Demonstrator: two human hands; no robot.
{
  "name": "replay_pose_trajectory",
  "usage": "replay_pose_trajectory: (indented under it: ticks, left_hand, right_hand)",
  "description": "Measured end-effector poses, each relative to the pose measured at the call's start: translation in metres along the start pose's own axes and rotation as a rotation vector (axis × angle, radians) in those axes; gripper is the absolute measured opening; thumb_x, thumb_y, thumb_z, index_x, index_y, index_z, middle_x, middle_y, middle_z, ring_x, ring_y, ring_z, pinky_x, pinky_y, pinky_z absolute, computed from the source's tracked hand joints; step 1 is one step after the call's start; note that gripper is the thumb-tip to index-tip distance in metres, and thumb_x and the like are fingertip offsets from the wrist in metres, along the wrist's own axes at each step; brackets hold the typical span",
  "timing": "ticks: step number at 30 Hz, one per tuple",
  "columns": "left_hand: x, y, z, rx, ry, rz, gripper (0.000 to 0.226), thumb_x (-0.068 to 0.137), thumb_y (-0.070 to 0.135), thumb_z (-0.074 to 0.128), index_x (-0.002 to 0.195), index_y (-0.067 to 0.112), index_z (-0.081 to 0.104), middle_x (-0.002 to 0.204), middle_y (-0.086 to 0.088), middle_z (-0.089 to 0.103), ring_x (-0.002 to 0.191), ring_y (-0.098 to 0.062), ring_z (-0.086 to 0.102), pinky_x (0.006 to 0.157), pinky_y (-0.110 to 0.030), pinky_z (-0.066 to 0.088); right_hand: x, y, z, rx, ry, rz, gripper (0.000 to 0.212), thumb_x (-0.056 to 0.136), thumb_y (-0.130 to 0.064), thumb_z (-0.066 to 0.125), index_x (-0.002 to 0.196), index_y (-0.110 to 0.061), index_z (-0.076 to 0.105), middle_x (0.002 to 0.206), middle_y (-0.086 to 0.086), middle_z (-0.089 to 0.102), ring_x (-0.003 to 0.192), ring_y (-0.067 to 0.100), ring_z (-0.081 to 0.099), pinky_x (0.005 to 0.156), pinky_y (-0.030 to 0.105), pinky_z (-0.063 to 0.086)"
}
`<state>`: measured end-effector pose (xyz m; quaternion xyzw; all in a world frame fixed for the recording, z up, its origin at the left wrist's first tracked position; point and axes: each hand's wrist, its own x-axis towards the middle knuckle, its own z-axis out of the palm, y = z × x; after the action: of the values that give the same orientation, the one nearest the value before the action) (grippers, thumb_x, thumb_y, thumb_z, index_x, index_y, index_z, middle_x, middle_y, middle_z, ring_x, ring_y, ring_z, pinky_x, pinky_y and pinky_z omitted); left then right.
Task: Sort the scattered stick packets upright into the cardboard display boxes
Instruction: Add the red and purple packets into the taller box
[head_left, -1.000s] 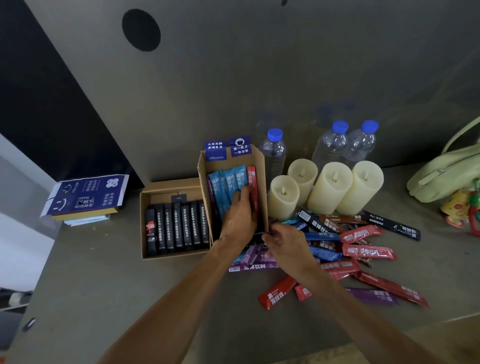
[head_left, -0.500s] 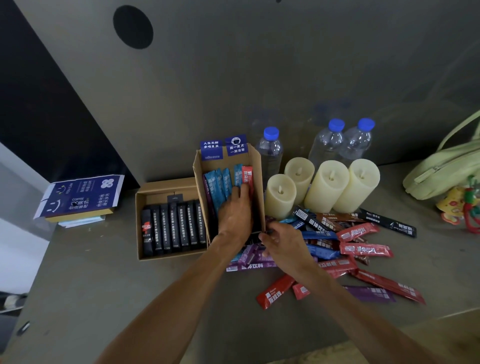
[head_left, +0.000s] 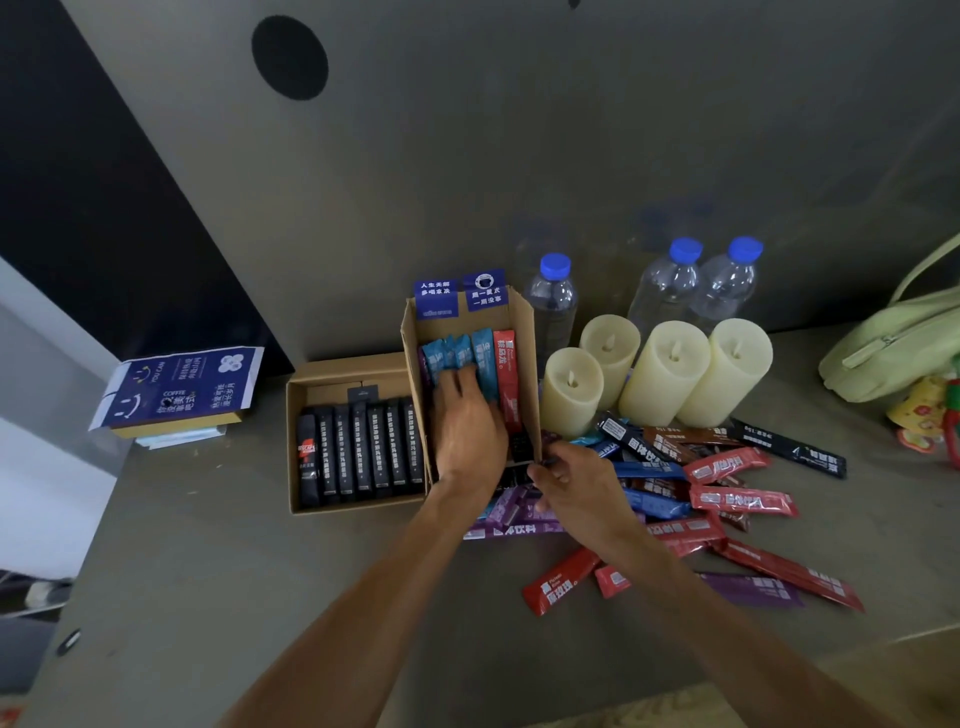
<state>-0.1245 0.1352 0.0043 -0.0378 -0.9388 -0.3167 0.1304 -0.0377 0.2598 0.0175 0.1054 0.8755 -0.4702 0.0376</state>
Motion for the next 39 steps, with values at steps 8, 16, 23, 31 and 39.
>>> replay_pose_trajectory:
  ticks: [8,16,23,31,39]
  left_hand:
    - [0.007,0.001,-0.003,-0.03,-0.021,0.002,0.045,0.084,-0.001,0.064,0.125,0.007,0.049,0.127,-0.013,0.051,0.12,-0.029,0.049,0.105,-0.046,0.045]
    - [0.016,0.011,-0.002,0.258,-0.04,-0.031,0.042,0.088,0.004,0.063,0.128,0.005,0.05,0.125,-0.015,0.054,0.115,-0.032,0.055,0.096,-0.042,0.049]
    - [0.018,0.012,-0.003,0.227,-0.064,0.004,0.044,0.086,0.007,0.067,0.127,0.007,0.05,0.124,-0.014,0.054,0.114,-0.032,0.054,0.099,-0.044,0.047]
    - [0.011,0.008,-0.006,0.229,-0.079,0.013,0.047,0.085,0.008,0.065,0.129,0.006,0.049,0.128,-0.015,0.051,0.12,-0.032,0.05,0.102,-0.044,0.046]
    - [0.007,0.004,-0.008,0.179,-0.117,0.029,0.046,0.087,0.008,0.064,0.13,0.008,0.049,0.13,-0.012,0.049,0.118,-0.03,0.05,0.102,-0.043,0.047]
  right_hand:
    - [-0.002,-0.001,0.0,0.013,-0.017,0.019,0.019,0.097,-0.014,0.062,0.079,-0.018,0.058,0.07,0.002,0.07,0.062,0.014,0.07,0.052,0.019,0.052]
    - [-0.002,0.0,0.001,-0.002,-0.012,0.019,0.01,0.097,-0.016,0.061,0.092,-0.008,0.065,0.073,0.004,0.072,0.063,0.014,0.07,0.061,0.029,0.059]
    - [-0.002,0.001,0.001,-0.004,-0.014,0.027,0.008,0.097,-0.017,0.061,0.093,-0.013,0.066,0.075,0.002,0.072,0.066,0.01,0.07,0.061,0.027,0.059]
    - [-0.001,0.002,0.001,0.0,-0.008,0.011,0.009,0.097,-0.018,0.062,0.095,-0.01,0.066,0.077,0.003,0.074,0.066,0.012,0.071,0.065,0.032,0.06]
    - [-0.001,0.006,0.001,0.003,-0.007,-0.013,0.014,0.095,-0.02,0.065,0.083,-0.025,0.06,0.074,0.004,0.073,0.067,0.014,0.072,0.072,0.044,0.061]
